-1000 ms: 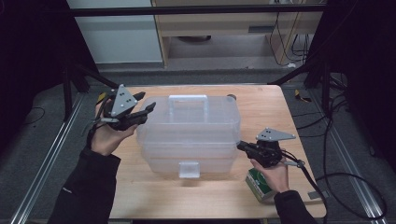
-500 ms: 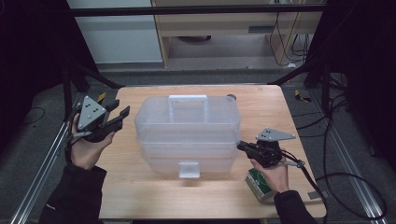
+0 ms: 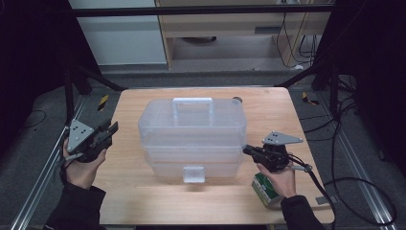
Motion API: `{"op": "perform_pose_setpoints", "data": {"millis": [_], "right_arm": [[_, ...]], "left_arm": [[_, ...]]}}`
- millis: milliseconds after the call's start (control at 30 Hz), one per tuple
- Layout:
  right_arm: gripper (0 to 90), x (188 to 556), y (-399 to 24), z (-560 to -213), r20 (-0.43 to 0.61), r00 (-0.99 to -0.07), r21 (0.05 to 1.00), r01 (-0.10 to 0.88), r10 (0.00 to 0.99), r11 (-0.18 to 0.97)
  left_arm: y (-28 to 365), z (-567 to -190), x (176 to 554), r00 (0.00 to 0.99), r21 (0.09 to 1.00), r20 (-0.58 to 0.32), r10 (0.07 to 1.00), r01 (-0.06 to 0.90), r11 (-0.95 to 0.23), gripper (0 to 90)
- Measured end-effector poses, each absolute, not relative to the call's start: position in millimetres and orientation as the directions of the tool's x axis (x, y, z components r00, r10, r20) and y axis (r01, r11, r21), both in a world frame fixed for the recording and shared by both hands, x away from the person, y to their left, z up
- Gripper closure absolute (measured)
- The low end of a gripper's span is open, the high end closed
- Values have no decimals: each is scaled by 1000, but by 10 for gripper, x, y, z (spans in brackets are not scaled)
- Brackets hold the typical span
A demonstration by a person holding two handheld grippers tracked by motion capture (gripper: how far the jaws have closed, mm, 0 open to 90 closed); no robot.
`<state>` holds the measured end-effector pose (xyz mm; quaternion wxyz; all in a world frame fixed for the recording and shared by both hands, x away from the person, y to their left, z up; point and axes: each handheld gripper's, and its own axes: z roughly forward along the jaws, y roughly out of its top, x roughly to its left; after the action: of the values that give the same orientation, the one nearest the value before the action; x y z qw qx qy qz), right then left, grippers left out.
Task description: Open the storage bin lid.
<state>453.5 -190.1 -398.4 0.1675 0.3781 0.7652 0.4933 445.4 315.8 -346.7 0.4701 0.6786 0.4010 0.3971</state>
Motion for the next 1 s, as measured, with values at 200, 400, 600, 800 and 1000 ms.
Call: {"op": "perform_pose_setpoints", "data": {"millis": [200,400,600,800,1000], "right_arm": [[900,4532,-1900,-3983,110,-659,883,409,744,231],[900,4536,-1904,-3980,112,-658,882,411,744,231],[900,4534,-1905,-3980,107,-658,883,407,745,233],[900,4537,-1906,-3982,107,-660,881,410,744,236],[900,4537,-1905,-3983,108,-660,881,410,744,236]], "left_arm": [[3226,-3631,4409,360,946,152,921,216,-241,751],[3188,-3796,4388,407,925,145,902,269,-270,826],[3108,-3894,4407,444,912,131,886,295,-283,872],[3014,-3965,4424,506,897,110,856,320,-304,889],[2899,-4006,4430,570,890,88,817,324,-322,891]]}}
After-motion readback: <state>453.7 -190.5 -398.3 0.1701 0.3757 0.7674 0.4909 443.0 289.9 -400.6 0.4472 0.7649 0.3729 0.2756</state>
